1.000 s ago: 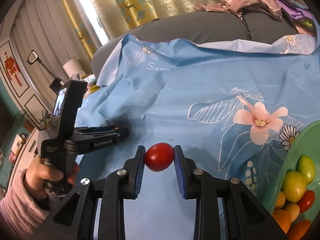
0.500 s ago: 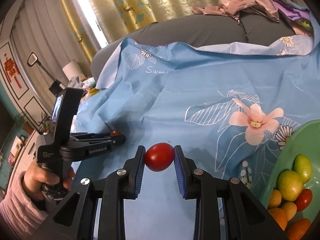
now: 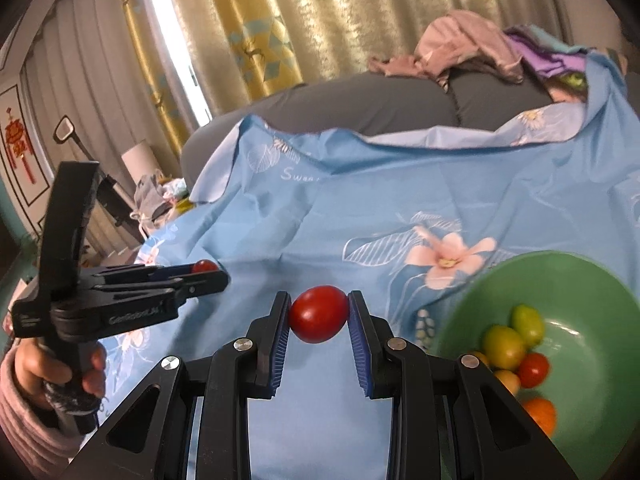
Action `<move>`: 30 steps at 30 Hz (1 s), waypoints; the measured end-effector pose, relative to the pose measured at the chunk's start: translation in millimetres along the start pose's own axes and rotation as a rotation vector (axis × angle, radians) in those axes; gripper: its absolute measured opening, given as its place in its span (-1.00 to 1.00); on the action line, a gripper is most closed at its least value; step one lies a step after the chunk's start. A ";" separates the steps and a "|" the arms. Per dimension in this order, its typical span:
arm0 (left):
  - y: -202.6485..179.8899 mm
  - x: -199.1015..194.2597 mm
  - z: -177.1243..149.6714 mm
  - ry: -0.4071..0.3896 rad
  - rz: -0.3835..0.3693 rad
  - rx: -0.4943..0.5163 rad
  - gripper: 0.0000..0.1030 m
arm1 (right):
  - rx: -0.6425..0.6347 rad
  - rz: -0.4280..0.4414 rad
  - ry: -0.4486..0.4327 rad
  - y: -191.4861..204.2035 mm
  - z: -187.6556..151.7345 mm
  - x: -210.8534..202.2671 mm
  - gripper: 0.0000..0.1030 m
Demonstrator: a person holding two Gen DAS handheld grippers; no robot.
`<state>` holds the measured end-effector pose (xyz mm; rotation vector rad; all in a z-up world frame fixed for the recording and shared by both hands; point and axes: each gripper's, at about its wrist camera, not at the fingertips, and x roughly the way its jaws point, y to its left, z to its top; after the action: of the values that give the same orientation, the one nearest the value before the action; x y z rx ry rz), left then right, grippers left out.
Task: Organize fruits
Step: 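Carry both tomatoes over the green bowl and open both grippers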
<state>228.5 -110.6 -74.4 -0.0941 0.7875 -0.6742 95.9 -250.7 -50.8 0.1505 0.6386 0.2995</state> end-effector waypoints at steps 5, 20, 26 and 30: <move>-48.0 -13.3 2.5 -0.020 -0.069 0.076 -0.44 | 0.017 -0.044 -0.027 -14.5 -5.0 -29.3 -0.40; -181.7 50.9 8.7 0.112 -0.203 0.276 -0.42 | 0.113 -0.274 0.054 -98.8 -28.0 -68.9 -0.40; -196.9 56.3 8.9 0.149 -0.152 0.321 0.04 | 0.135 -0.324 0.131 -113.7 -34.3 -68.1 -0.40; -191.2 39.6 18.0 0.126 -0.110 0.303 0.63 | 0.139 -0.347 0.127 -114.4 -26.9 -83.3 -0.40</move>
<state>160.6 -287.8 -24.9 0.1836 0.7963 -0.9036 42.2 -384.4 -51.5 0.1519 0.7982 -0.0713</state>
